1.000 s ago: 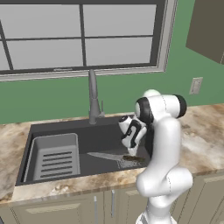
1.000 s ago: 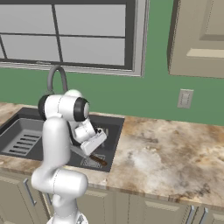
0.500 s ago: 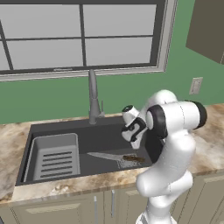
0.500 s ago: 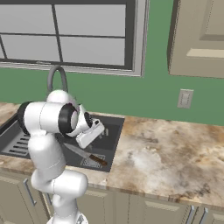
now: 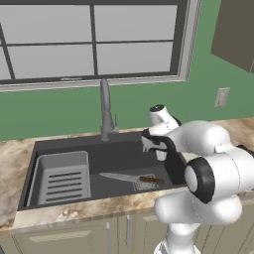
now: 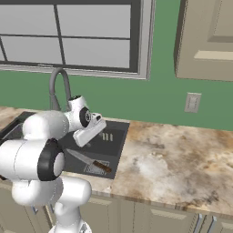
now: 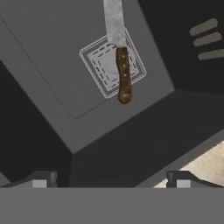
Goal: Move the cutting board and knife to the sink. Then move spray from the cabinet to the counter.
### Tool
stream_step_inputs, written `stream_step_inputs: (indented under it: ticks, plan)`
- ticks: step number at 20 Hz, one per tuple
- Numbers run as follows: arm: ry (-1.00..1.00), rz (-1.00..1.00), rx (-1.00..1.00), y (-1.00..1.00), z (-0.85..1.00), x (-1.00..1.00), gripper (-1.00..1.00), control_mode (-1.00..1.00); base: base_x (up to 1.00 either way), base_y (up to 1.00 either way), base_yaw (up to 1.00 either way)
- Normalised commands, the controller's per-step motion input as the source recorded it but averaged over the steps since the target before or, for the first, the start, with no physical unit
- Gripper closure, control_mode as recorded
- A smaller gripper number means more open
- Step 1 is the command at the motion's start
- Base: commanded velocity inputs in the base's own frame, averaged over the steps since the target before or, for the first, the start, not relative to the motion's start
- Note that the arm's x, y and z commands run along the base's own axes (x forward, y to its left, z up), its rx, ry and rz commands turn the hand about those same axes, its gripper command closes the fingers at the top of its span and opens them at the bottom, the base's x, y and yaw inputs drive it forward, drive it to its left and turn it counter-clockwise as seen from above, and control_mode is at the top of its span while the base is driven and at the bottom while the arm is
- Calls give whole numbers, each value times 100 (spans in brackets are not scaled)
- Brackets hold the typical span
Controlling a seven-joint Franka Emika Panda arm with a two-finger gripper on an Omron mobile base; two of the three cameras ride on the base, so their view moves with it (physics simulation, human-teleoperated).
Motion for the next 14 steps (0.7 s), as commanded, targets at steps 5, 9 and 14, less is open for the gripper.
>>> stream_step_inputs:
  ticks: [5,9,14]
  plan:
    - [-2,-12,7,-16,100,-46,-100,-100,0,0,0]
    - [-1,-24,16,-8,89,-60,-100,-100,0,0,0]
    - [-14,-27,10,-4,76,-57,-100,-100,0,0,0]
